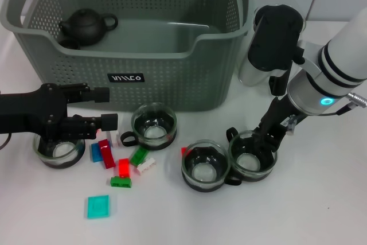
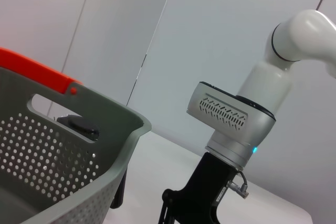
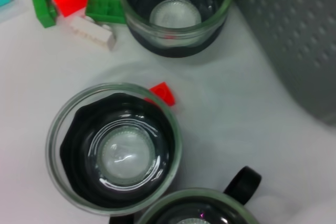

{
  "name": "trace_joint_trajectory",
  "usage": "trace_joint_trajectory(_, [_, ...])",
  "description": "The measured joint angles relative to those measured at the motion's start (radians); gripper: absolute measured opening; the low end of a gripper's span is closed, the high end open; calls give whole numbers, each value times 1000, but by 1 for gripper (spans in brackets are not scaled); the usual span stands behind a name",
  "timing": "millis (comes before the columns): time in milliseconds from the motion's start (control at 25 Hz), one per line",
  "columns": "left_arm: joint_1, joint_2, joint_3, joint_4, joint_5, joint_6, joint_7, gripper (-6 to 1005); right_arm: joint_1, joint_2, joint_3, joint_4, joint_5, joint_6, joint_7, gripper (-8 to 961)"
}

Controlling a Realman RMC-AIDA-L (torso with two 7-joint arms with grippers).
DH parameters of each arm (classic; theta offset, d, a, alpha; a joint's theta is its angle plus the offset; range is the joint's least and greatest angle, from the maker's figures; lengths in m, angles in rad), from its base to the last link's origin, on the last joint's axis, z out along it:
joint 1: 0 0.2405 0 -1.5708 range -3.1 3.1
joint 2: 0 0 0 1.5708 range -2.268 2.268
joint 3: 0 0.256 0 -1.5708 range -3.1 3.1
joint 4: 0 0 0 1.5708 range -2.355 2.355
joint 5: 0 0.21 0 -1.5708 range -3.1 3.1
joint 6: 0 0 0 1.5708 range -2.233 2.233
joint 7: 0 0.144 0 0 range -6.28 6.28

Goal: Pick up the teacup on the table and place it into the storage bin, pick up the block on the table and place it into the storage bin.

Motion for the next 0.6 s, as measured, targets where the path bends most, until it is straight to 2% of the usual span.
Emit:
trace_joint_trajectory(200, [0, 0, 0, 0, -1, 0, 0, 806, 0, -1, -5, 1, 9, -2, 5, 234])
trace_joint_trajectory(400, [0, 0, 0, 0, -1, -1, 0, 807, 1, -3, -5, 1, 14, -6, 5, 52])
trace_joint_trajectory(600, [0, 0, -1, 0, -1, -2, 0, 807, 2, -4, -3, -1, 16, -9, 8, 52])
